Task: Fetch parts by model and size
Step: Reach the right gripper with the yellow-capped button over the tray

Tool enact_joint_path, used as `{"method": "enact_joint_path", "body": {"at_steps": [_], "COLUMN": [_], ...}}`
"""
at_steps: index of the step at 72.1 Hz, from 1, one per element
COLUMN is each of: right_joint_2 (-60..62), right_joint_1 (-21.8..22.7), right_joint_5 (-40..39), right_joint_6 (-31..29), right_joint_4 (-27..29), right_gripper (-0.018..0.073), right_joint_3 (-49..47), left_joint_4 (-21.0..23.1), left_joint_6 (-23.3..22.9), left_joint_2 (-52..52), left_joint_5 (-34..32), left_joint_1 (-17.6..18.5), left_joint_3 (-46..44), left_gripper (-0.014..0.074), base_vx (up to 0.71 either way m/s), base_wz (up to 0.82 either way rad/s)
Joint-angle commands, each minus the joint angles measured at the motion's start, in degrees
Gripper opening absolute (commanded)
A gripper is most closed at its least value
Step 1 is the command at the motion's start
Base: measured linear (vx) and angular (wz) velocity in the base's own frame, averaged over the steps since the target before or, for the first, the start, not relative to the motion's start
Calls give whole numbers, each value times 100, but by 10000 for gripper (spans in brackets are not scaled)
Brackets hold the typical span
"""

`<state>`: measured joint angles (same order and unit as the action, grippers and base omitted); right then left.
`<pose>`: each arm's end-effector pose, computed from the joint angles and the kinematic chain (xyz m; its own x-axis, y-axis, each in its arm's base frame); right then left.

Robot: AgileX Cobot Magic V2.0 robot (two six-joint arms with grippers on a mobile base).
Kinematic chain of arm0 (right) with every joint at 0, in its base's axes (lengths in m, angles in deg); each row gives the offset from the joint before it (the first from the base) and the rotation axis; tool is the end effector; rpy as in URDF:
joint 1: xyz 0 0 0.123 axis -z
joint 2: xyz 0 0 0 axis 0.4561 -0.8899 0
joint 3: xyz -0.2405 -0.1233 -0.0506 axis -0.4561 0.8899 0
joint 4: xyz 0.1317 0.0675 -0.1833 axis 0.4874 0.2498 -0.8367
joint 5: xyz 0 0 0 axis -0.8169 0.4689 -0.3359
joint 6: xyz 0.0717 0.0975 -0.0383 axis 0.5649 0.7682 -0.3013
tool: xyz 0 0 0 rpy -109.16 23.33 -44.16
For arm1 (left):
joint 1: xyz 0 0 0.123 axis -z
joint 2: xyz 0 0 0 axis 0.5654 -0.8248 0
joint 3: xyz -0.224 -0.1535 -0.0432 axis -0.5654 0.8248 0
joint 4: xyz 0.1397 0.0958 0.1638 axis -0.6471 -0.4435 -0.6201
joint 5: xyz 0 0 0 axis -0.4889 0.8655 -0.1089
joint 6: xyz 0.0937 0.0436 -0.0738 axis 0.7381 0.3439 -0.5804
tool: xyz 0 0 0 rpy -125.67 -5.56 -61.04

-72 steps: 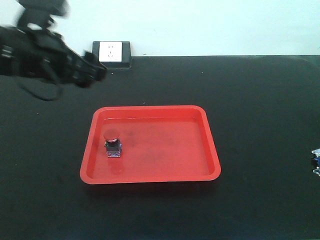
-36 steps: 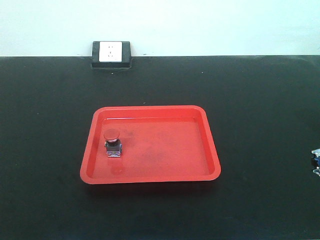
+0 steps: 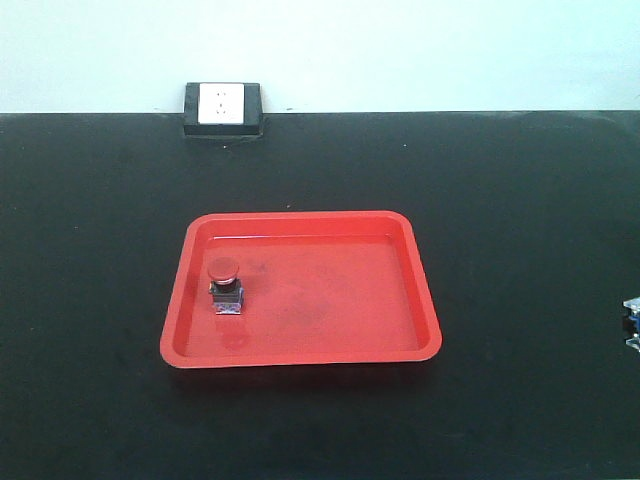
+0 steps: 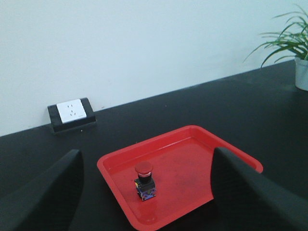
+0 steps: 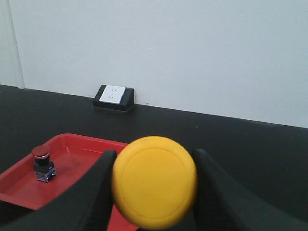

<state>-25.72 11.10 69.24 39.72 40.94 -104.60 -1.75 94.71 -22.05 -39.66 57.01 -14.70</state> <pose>0.0662 0.0221 0.2976 -0.0402 -0.0532 -0.9978 -0.3003 0.9531 -0.0387 0.0409 -0.0255 0.3178 -0.0535 0.0304 -0.9981 0.4406 0.8977 0.0037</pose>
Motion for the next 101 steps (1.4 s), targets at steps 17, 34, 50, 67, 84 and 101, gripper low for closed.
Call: {"method": "enact_joint_path", "body": {"at_steps": [17, 34, 50, 67, 84, 101], "right_joint_2": [-461, -2317, -4376, -6310, -7980, -9204], "right_joint_1": [14, 14, 14, 8, -101, -661], "right_joint_5": [-332, 222, 363, 638, 1268, 1485], "right_joint_6": [-13, -355, -1078, -1067, -1067, -35], "right_joint_4": [253, 610, 1052, 1080, 1028, 636], "right_gripper": [-8, -5, 1, 4, 5, 8], "right_joint_3": [-425, -1531, -2682, -3828, -5087, -5916], "left_joint_4": [76, 76, 76, 76, 76, 76], "left_joint_6": [14, 14, 14, 14, 14, 14], "left_joint_2": [309, 309, 309, 309, 314, 314], "left_joint_5": [-811, -807, -807, -807, -807, -807], "left_joint_1": [39, 39, 39, 39, 39, 39], "left_joint_3": [359, 359, 359, 359, 359, 359], "left_gripper": [511, 511, 511, 511, 511, 511], "base_vx": [0, 0, 0, 0, 0, 0], "base_wz": [0, 0, 0, 0, 0, 0]}}
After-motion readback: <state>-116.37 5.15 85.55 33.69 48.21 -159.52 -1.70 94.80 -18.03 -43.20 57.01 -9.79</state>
